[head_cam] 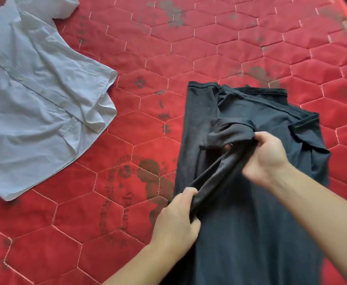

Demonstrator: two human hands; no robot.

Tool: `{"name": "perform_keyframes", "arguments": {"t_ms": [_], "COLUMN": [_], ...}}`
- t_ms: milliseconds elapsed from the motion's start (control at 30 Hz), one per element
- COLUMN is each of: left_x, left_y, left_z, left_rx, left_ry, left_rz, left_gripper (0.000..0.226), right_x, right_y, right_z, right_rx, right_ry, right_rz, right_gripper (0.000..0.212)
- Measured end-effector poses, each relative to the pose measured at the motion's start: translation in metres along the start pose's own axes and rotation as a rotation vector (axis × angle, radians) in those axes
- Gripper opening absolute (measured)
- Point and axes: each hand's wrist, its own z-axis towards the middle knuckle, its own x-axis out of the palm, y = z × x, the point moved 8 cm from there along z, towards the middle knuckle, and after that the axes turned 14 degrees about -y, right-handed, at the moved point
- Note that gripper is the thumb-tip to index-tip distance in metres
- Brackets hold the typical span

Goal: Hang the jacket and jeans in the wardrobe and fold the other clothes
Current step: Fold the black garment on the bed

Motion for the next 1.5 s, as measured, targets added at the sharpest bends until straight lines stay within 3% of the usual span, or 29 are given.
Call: {"name": "perform_keyframes", "arguments": {"t_ms": [133, 167, 267, 300, 467, 533, 633, 667, 733, 800, 900, 933, 1000, 1100, 1200, 1300, 1400, 1500], "left_x": [0.01, 0.011, 0.017, 0.02, 0.023, 0.019, 0.012, 0.007, -0.004, -0.009, -0.005, -0.002, 0.003, 0.008, 0.008, 0.004, 0.0, 0.0], "left_y": [-0.007, -0.012, -0.026, -0.026, -0.026, -0.024, -0.033, -0.036, -0.039, -0.039, -0.033, -0.03, -0.021, -0.017, -0.018, -0.011, 0.006, 0.019], "left_z": [-0.002, -0.003, -0.011, -0.012, -0.007, 0.0, 0.019, 0.029, 0.048, 0.064, 0.077, 0.08, 0.083, 0.088, 0.091, 0.095, 0.097, 0.092], "left_rx": [0.131, 0.22, 0.446, 0.493, 0.432, 0.348, 0.264, 0.265, 0.273, 0.152, 0.055, 0.042, -0.03, -0.085, -0.081, -0.154, -0.361, -0.388], "left_ry": [0.106, 0.108, 0.136, 0.144, 0.196, 0.247, 0.267, 0.199, 0.028, -0.05, -0.139, -0.156, -0.164, -0.121, -0.044, -0.038, -0.087, -0.067], "left_rz": [0.226, 0.276, 0.38, 0.417, 0.435, 0.282, 0.015, -0.02, 0.005, -0.079, -0.124, -0.074, 0.016, 0.077, 0.067, -0.127, -0.488, -0.465], "left_gripper": [0.046, 0.048, 0.056, 0.057, 0.045, 0.035, 0.025, 0.027, 0.041, 0.047, 0.019, 0.016, 0.027, 0.029, 0.011, 0.016, 0.018, 0.013], "right_x": [-0.025, -0.029, -0.036, -0.033, -0.017, -0.014, -0.025, -0.028, -0.037, -0.044, -0.048, -0.048, -0.046, -0.042, -0.028, -0.026, -0.043, -0.051], "right_y": [0.002, 0.004, 0.026, 0.035, 0.054, 0.064, 0.072, 0.067, 0.059, 0.05, 0.048, 0.051, 0.057, 0.052, 0.049, 0.061, 0.059, 0.053], "right_z": [0.008, 0.012, 0.021, 0.019, 0.025, 0.027, 0.035, 0.037, 0.043, 0.046, 0.048, 0.05, 0.056, 0.062, 0.051, 0.043, 0.044, 0.05], "right_rx": [0.024, -0.064, -0.499, -0.609, -0.963, -0.977, -0.454, -0.313, -0.137, -0.075, -0.166, -0.223, -0.317, -0.285, -0.116, -0.011, 0.052, 0.023], "right_ry": [-0.063, -0.111, -0.354, -0.401, -0.306, -0.274, -0.343, -0.344, -0.338, -0.291, -0.337, -0.393, -0.466, -0.446, -0.237, -0.135, -0.156, -0.197], "right_rz": [-0.053, -0.21, -1.01, -1.181, -1.655, -1.436, -0.521, -0.382, -0.374, -0.395, -0.563, -0.637, -0.713, -0.611, -0.329, -0.07, -0.145, -0.374], "right_gripper": [0.034, 0.036, 0.065, 0.064, 0.02, 0.017, 0.023, 0.024, 0.04, 0.06, 0.088, 0.084, 0.054, 0.015, 0.022, 0.029, 0.018, 0.026]}}
